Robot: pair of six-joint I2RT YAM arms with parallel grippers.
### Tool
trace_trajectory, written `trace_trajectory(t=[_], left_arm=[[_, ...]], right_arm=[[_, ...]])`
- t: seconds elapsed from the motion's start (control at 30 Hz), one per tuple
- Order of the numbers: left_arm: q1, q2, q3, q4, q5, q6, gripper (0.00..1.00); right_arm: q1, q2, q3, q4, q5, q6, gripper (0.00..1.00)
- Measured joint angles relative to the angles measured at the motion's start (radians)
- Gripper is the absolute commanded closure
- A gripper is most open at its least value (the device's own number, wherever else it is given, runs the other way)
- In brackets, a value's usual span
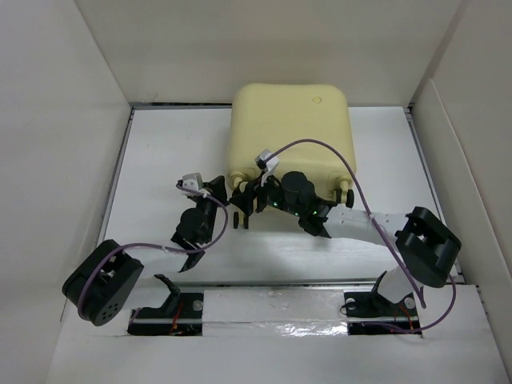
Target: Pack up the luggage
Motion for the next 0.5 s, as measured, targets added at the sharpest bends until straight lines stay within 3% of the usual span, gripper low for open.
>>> trace_trajectory(t=[0.4, 0.47, 0.5], left_arm=[[-0.043, -0.005, -0.134, 0.031, 0.184, -0.085, 1.0], [-0.047, 0.016, -0.135, 0.02, 0.229, -0.087, 0.93], [-0.047, 0.024, -0.134, 0.019, 0.249, -0.087, 0.84]], right_arm=[[-0.021, 0.033, 0.1, -0.105, -0.049, -0.041, 1.0], [-0.023, 0.06, 0.143, -0.123, -0.057, -0.05, 1.0], [-0.024, 0.071, 0.159, -0.127, -0.058, -0.053, 1.0]])
